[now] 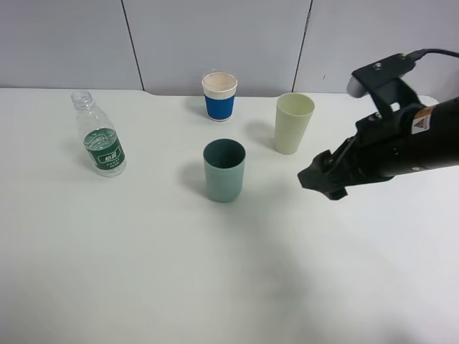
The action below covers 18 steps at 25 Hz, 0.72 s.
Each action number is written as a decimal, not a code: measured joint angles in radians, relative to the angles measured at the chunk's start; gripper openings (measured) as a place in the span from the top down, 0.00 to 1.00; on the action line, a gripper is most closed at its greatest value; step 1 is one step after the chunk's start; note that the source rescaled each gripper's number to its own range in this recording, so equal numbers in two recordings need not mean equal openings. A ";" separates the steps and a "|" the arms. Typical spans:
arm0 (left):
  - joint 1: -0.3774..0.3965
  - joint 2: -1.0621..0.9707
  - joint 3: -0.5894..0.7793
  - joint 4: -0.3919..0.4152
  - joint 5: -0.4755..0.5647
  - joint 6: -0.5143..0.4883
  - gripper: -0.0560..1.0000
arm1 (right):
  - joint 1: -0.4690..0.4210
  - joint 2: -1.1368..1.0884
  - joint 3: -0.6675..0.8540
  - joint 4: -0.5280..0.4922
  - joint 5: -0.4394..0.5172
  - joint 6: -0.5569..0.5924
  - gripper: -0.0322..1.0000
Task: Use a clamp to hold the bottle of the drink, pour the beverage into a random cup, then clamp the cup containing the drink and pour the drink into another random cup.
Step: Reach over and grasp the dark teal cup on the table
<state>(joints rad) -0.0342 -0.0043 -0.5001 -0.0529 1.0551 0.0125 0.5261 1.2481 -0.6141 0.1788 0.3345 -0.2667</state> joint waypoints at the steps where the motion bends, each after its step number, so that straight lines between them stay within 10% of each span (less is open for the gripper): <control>1: 0.000 0.000 0.000 0.000 0.000 0.001 0.03 | 0.017 0.018 0.000 -0.004 -0.011 0.000 0.47; 13: 0.000 0.000 0.000 0.000 0.000 0.000 0.03 | 0.128 0.291 0.000 -0.069 -0.271 0.001 0.46; 18: 0.000 0.000 0.000 0.000 0.000 0.000 0.03 | 0.130 0.378 -0.001 -0.077 -0.391 0.001 0.29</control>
<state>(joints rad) -0.0342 -0.0043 -0.5001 -0.0529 1.0551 0.0126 0.6561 1.6257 -0.6151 0.1014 -0.0567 -0.2658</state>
